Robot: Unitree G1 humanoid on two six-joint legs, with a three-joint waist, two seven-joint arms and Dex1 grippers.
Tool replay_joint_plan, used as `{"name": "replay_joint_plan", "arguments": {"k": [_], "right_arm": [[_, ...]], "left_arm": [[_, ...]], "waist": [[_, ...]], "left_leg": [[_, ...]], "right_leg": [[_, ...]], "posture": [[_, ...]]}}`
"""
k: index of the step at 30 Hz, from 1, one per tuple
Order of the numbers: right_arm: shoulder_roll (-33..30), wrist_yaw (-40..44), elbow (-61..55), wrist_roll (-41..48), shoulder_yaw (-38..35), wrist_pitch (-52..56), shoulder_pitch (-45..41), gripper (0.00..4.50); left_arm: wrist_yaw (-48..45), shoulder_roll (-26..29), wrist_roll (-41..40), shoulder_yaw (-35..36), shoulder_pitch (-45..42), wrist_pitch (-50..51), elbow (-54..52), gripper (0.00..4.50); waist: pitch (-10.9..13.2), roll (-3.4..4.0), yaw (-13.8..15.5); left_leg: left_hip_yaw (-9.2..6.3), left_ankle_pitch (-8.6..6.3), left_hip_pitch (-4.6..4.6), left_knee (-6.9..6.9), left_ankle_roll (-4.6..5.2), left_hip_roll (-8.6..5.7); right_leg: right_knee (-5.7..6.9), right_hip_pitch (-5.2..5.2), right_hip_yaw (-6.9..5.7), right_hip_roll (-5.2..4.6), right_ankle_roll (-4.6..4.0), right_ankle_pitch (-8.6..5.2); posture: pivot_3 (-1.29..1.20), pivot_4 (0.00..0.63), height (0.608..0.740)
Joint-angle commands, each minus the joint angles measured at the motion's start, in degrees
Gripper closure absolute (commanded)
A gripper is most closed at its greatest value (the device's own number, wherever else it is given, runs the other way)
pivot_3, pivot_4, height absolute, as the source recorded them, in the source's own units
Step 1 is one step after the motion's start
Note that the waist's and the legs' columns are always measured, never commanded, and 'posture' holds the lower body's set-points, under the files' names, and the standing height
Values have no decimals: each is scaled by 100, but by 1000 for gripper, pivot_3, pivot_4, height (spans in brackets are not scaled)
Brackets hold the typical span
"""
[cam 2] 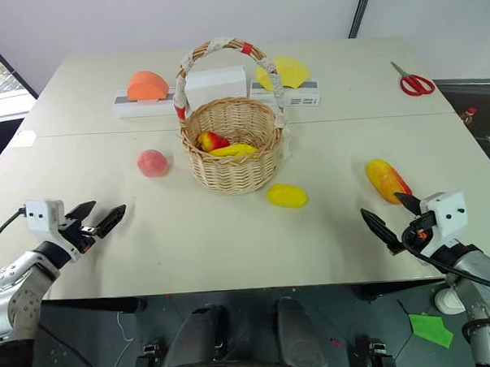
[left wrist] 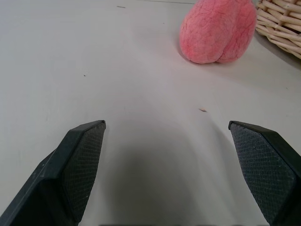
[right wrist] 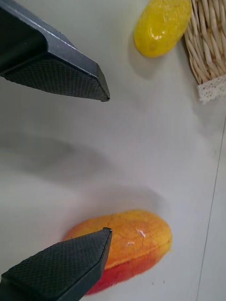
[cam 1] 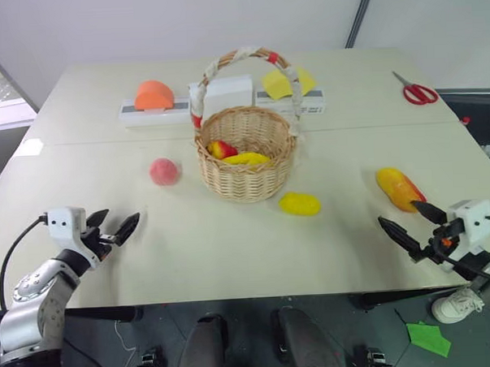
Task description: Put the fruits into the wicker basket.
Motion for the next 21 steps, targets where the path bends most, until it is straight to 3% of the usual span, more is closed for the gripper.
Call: {"name": "replay_joint_plan", "arguments": {"k": [1,14,21], "right_arm": [[-9,38,-7,-12,4,-175,-118,20],[-129,-48,-688,146,639,124,-956,20],[-326,70,-1535,456,1508,812,-1803,20]], "left_arm": [[49,-38,-23,47,-81,-63,-106,0],[363,-25,-64,-36,-501,223,-599,0],[553,538,571,-842,-1600,891,-613,0]], "waist": [[0,0,0],[0,0,-10],[-1,-2,17]], "left_leg": [[0,0,0,0,0,0],[-1,0,0,2,0,2],[-11,0,-4,2,0,-8]], "right_leg": [[0,0,0,-1,0,0],[2,0,0,2,6,4],[2,0,-5,5,7,4]], "posture": [[0,150,740],[0,150,740],[0,150,740]]}}
